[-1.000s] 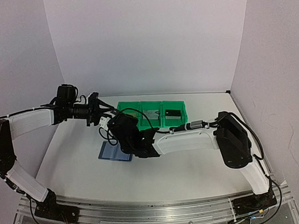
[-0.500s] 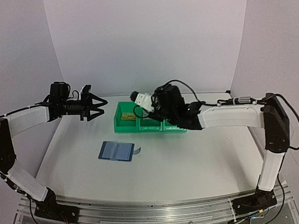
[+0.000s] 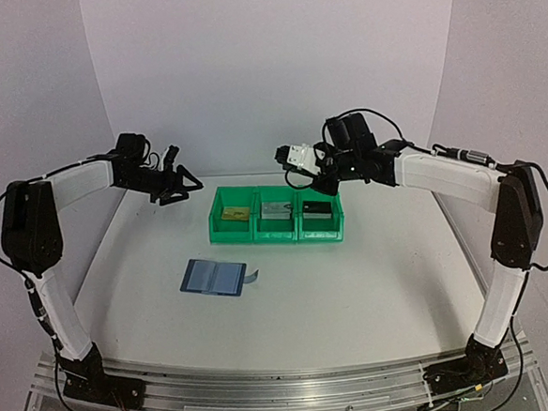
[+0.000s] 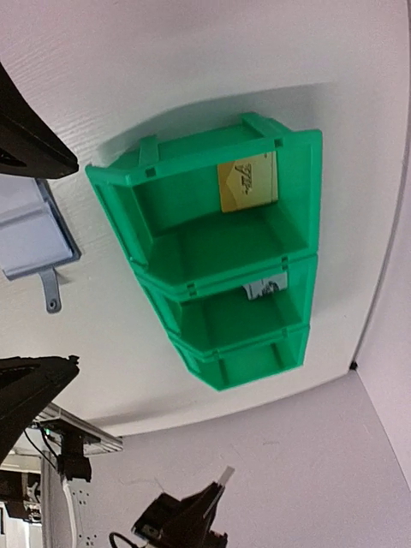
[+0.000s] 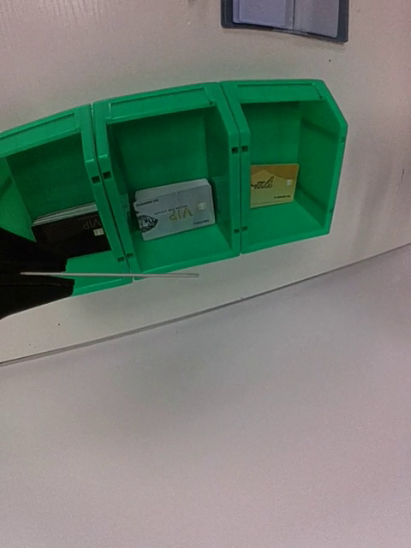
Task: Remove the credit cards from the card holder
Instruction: Place the credit card in the storage box.
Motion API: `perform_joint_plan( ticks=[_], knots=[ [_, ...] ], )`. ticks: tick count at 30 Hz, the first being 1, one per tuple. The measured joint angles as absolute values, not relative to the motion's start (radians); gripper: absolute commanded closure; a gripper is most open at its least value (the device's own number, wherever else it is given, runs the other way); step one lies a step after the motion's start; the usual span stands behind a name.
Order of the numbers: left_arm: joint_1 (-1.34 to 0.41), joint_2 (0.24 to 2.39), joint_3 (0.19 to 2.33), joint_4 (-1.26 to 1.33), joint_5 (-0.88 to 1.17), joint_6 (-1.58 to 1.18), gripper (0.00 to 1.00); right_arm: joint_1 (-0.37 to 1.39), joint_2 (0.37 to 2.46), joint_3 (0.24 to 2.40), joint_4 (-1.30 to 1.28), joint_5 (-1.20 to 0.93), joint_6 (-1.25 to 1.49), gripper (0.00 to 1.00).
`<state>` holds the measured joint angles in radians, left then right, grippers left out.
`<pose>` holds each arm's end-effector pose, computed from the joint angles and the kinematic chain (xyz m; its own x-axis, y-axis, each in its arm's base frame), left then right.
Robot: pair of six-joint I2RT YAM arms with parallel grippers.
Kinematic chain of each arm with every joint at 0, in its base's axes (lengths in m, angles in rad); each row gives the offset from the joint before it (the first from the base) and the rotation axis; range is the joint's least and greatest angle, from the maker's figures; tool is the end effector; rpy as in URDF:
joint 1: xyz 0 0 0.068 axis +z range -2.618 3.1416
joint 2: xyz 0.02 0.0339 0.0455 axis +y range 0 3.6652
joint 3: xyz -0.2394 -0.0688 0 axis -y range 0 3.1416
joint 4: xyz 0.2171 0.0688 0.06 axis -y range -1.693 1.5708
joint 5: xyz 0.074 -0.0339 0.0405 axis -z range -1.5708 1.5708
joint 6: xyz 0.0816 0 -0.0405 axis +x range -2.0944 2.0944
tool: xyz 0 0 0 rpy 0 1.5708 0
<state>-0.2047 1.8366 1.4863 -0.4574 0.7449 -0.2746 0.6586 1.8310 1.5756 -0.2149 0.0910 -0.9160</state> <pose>0.3804 -0.1355 0.2295 -0.8460 -0.0280 -0.5324 0.3935 0.6410 -0.6590 0.3566 0.2666 0.2777 0.2144 -0.8329 -0.5102 -0.6164 0.2899 -0.7321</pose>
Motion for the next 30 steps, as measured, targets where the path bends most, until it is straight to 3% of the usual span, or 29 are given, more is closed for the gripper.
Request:
perform_joint_plan(
  ticks=[3, 11, 30],
  knots=[
    [-0.204, 1.951, 1.605, -0.515, 0.704, -0.236, 0.30, 0.634, 1.870, 1.621, -0.265, 0.073, -0.937, 1.00],
    [-0.227, 2.082, 1.653, -0.558, 0.660, -0.229, 0.31, 0.603, 1.974, 1.629, -0.329, 0.144, -1.015, 1.00],
    [-0.272, 2.187, 1.702, -0.527, 0.619, -0.289, 0.32, 0.533, 2.166, 1.718, -0.273, 0.175, -1.124, 1.00]
  ],
)
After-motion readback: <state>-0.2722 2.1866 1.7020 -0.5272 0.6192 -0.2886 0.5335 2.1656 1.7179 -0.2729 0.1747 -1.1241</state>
